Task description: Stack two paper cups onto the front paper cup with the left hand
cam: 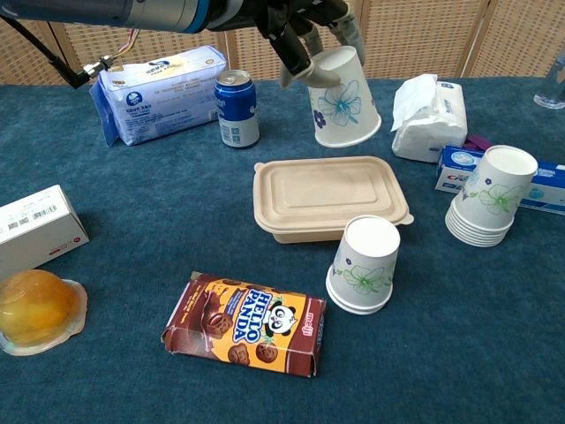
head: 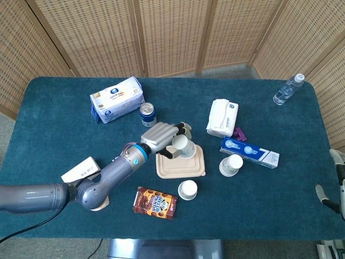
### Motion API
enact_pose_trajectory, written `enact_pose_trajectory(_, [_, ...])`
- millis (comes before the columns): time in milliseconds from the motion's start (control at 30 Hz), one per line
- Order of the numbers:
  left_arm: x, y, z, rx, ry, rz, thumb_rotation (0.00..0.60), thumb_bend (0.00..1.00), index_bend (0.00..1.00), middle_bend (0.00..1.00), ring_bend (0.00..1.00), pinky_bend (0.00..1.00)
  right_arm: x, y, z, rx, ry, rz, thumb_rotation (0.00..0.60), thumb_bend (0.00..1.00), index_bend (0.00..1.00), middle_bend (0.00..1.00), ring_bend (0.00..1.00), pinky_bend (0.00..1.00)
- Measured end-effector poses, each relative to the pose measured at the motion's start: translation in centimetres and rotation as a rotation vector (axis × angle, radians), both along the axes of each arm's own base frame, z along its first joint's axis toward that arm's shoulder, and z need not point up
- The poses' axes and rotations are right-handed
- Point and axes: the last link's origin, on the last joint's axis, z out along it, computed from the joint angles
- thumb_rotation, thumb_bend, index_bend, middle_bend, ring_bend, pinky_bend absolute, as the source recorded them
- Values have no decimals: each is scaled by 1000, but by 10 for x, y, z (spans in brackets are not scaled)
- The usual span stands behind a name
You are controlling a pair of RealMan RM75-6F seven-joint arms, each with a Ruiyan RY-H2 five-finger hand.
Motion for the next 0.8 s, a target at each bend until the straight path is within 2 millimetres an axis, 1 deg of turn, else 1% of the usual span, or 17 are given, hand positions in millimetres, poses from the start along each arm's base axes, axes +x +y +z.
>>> enact_pose_trajectory(133, [10,-11,-4,-54,0,-29,600,447,327,194,364,548,-2,3,2,-7,-2,-6,600,372,0,137,10,309])
enact_pose_trajectory(433, [19,-34,-18,-154,31,-86,600,446,326,194,364,548,-4,4,3,-10,-7,-8,600,369,0,137,10,309])
enact_pose_trajectory(633, [27,-45,-26,-209,37,-113,600,446,326,193,365,547,-6,6,4,-17,-8,-11,600,371,0,137,10,309])
enact_pose_trajectory(800, [30,-50,-26,-238,47,-125,600,447,325,193,364,547,-8,8,7,-25,-10,-15,600,372,0,137,10,309])
